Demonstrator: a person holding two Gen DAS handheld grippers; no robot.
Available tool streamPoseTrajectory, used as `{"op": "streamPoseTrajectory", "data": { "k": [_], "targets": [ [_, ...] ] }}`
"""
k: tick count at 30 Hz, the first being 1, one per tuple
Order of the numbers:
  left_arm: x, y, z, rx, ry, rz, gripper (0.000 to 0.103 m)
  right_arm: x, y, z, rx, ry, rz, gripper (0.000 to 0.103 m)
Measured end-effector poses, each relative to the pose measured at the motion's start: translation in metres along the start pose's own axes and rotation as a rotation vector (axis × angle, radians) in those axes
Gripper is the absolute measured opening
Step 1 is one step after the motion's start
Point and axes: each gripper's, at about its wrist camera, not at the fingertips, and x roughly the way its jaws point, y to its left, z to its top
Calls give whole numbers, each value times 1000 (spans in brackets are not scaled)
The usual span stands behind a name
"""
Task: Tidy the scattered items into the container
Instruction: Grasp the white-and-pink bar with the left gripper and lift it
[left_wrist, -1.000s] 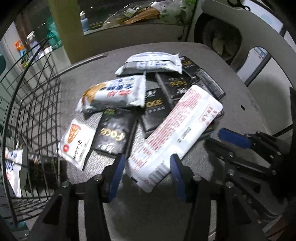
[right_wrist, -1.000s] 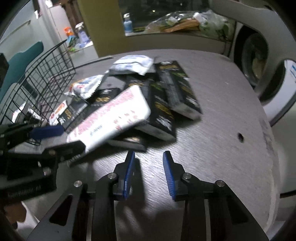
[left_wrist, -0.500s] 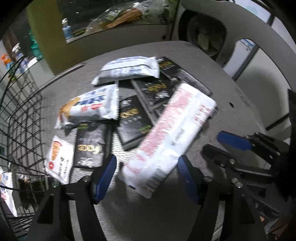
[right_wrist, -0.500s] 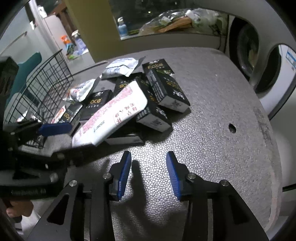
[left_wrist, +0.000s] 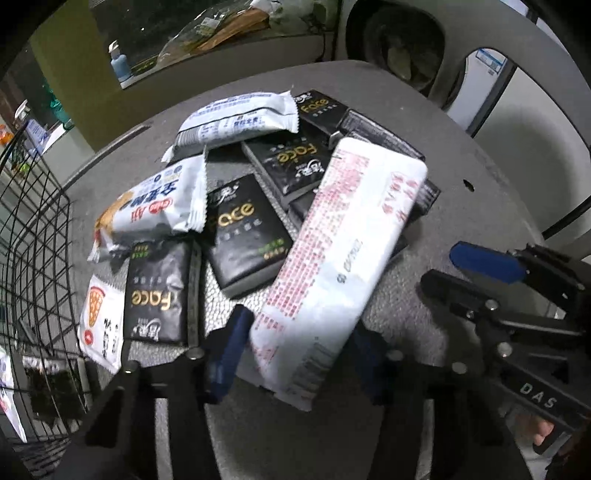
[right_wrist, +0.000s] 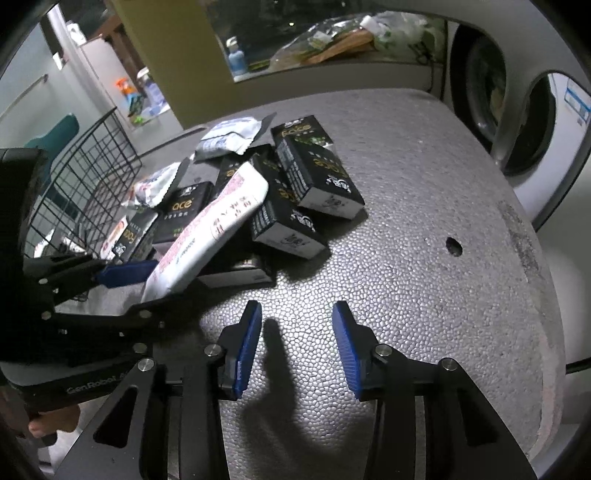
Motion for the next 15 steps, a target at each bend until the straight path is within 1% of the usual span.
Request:
{"op": "streamPoseTrajectory", "data": {
  "k": [3,5,8,11,12,14,15],
  "targets": [
    [-6,0,-9,-21,20,9,48,0,3,-1,-3,4,13,41],
    [-10,3,-19,-56,36,11,46,0,6,-3,-10,5,17,41],
    [-19,8,-33,-126,51,-17,44,0,13,-4,-23,7,25,41],
    [-25,9,-40,-153,51,-28,45,0,20,-7,-34,9,37,41],
    [-25,10,-40,-157,47,-26,49,0,20,-7,-36,10,38,41],
    [-25,12,-38,-161,41,-25,49,0,22,-9,-38,10,37,41],
    [-25,14,-36,-164,43,-31,48,1,22,-9,-38,11,38,41]
  ]
}}
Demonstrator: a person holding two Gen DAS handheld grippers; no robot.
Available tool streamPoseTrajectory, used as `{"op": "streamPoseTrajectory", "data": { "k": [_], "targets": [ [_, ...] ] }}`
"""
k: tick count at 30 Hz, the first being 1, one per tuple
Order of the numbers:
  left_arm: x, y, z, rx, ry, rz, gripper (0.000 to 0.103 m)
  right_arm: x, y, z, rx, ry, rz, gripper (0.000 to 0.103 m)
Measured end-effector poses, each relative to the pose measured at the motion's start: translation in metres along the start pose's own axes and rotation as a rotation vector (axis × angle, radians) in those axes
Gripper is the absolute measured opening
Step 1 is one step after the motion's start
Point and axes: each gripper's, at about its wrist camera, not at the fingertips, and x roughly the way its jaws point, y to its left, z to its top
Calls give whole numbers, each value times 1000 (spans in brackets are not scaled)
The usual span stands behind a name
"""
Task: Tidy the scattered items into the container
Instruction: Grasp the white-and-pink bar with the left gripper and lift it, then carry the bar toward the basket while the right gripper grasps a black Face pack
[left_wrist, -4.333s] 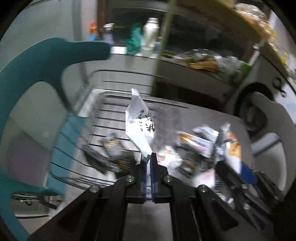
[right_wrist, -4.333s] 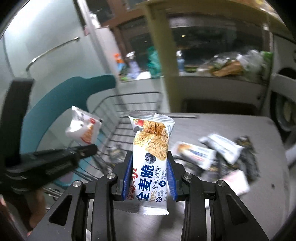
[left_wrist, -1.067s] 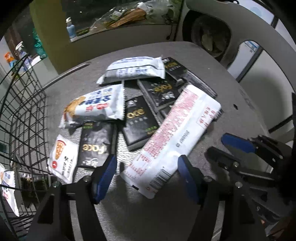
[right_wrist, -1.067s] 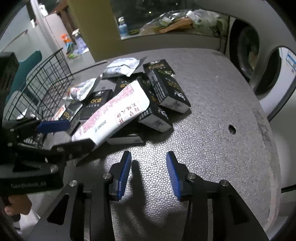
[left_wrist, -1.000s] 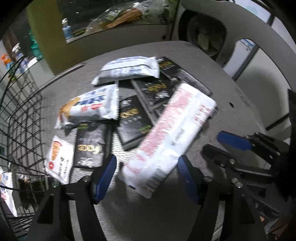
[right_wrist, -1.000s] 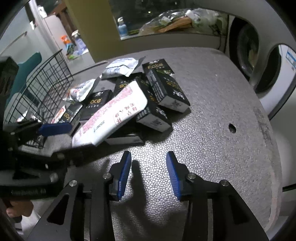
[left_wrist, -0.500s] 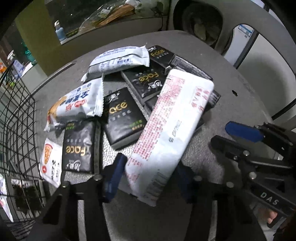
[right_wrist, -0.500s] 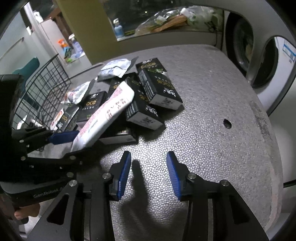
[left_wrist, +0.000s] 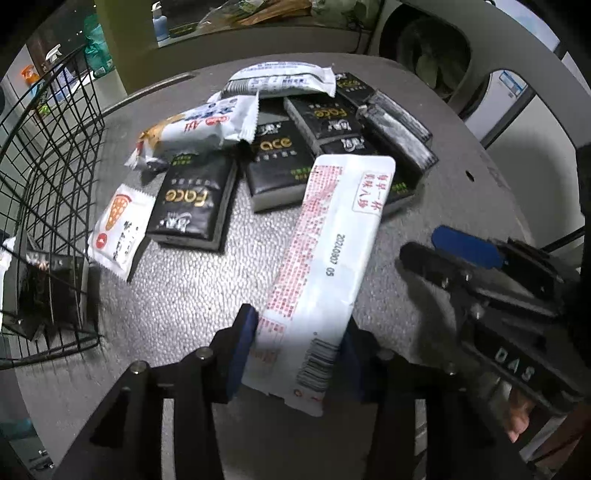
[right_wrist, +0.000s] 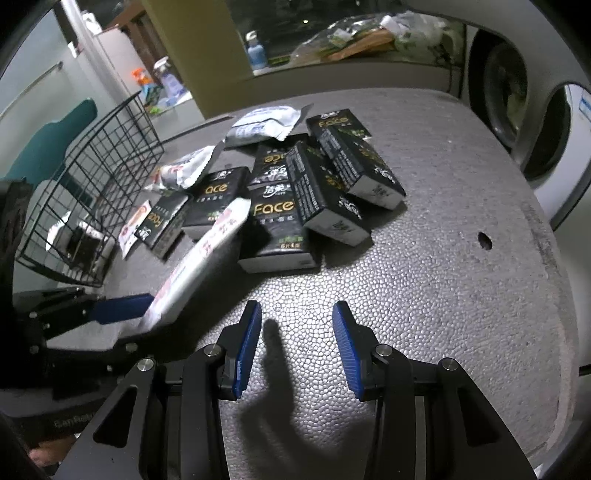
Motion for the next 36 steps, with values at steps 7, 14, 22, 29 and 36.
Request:
{"op": "streamPoseTrajectory", "data": {
  "k": [7,14,22,29,36],
  "targets": [
    [-17,14,9,-44,-9,-62,34,0,-1,-1,5,4,11,41],
    [-36,20,6,-53,-26,-65,12,0,0,1,1,4,19,41],
    [-39,45,-3,-117,-34,-79,11,3,15,11,-72,-41,-59,41],
    [-32,48,3,-131,-35,-107,11,14,23,20,-108,-39,-99,41],
    [-29,50,5,-122,-30,-114,12,25,32,29,-126,-54,-134,56]
  ]
}}
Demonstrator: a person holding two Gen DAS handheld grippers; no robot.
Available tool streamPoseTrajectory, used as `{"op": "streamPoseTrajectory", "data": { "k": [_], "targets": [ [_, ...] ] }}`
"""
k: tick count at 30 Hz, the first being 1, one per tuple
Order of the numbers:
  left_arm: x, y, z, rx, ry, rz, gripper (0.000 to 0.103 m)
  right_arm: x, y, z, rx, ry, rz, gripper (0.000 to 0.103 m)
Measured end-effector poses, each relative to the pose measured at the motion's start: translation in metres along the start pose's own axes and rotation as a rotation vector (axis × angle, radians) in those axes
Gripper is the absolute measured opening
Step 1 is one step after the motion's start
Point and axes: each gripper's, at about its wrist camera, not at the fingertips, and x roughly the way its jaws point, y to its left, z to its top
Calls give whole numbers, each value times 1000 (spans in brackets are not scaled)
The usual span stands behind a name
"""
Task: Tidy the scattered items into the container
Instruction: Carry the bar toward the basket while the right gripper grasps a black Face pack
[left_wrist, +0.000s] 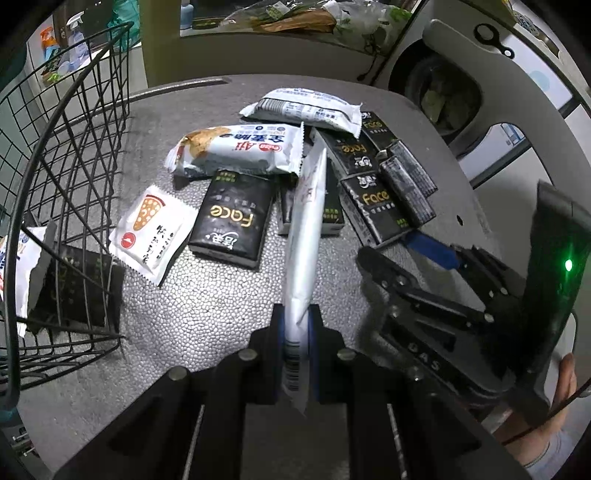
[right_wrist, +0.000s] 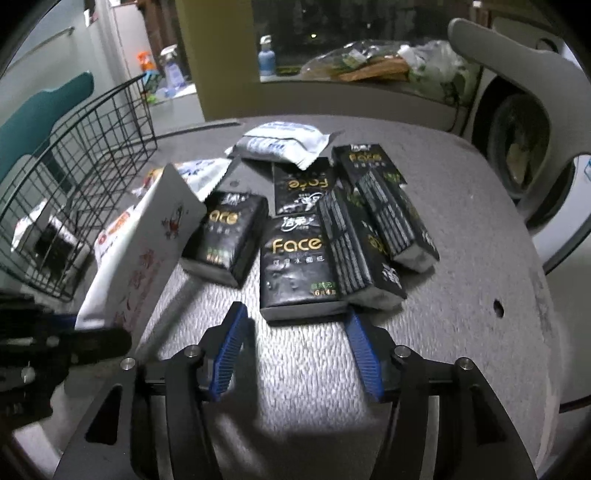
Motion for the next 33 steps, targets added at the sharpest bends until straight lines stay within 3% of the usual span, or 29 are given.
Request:
{"op": "streamPoseTrajectory", "data": {
  "k": [4,10,17,21,23,33],
  "targets": [
    [1,2,1,-9,4,-14,12,5,3,5,1,2,4,56],
    [4,4,-2,-17,13,-17,12,16,-2,14,4,3,-70,56],
    [7,4,-6,-17,24,-15,12,24,-9,30,16,5,-8,62],
    [9,4,-5,-24,28,-19,12,27,-3,33,-17,16,-21,62],
    [10,4,-5,-23,29,-17,12,26,-1,31,-32,15,-32,48],
    [-2,-5,-8,-4,9,1,12,-13,4,10,-30,0,-8,47]
  ]
}}
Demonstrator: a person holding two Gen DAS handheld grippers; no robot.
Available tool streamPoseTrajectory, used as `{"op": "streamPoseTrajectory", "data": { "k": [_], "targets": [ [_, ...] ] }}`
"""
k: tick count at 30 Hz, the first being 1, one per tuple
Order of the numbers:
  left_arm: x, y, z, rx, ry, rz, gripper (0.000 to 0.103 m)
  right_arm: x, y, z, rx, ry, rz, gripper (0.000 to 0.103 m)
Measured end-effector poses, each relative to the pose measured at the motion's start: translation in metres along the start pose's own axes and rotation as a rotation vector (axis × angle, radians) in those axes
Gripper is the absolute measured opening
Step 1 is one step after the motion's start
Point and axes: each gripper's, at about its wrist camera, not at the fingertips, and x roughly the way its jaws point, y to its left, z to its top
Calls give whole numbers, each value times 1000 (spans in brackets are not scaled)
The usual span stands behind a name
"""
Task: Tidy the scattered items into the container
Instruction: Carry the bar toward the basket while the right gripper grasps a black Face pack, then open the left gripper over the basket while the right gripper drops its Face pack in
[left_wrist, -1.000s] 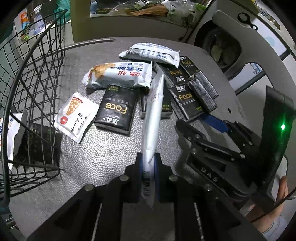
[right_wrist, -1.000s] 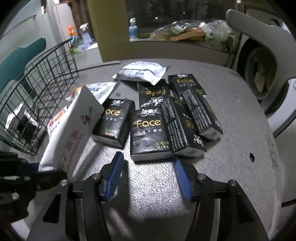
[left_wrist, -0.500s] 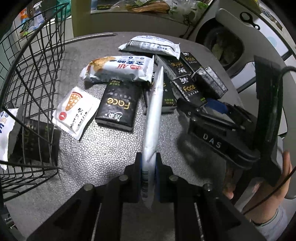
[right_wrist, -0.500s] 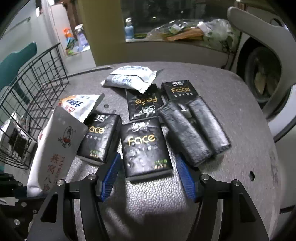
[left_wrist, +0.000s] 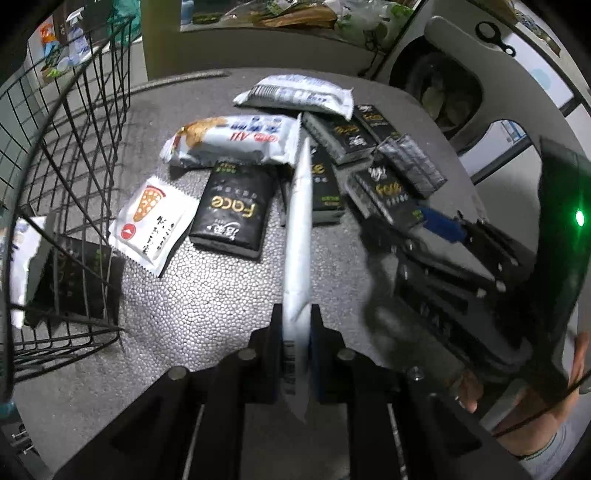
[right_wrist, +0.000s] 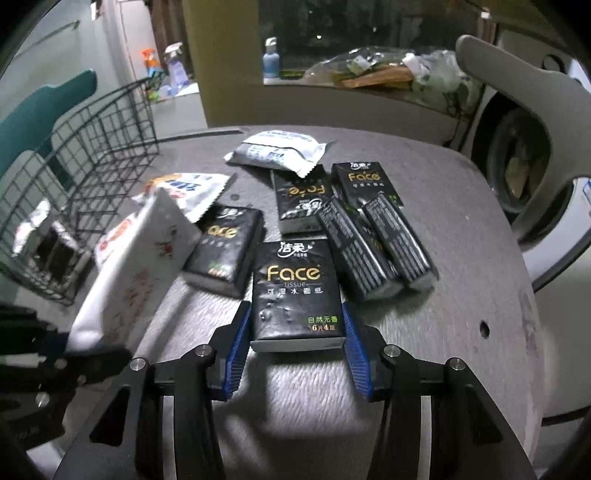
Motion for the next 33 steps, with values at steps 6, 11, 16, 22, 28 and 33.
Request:
{"op": "streamPoseTrajectory", "data": {
  "k": [6,11,16,22,28,33],
  "targets": [
    [-14,-8,-4,15,-23,1,11,-29,1,-10,28,-11,42,47],
    [-10,-5,-10,8,-14,18,11,-36,4,-20,37,4,68,48],
    [-2,-6,-10,2,-15,25,11,-42,5,-30,39,10,66,47],
    [-11,-11,-8,10,-37,23,11,-58,1,-25,50,-20,71,48],
    [-56,-12,4,-3,-106,-52,11,-85,7,-7,57,-80,91,47],
    [-125,5,21,-29,-218,-104,11,-118,36,24,24,-167,136,47]
  ]
}}
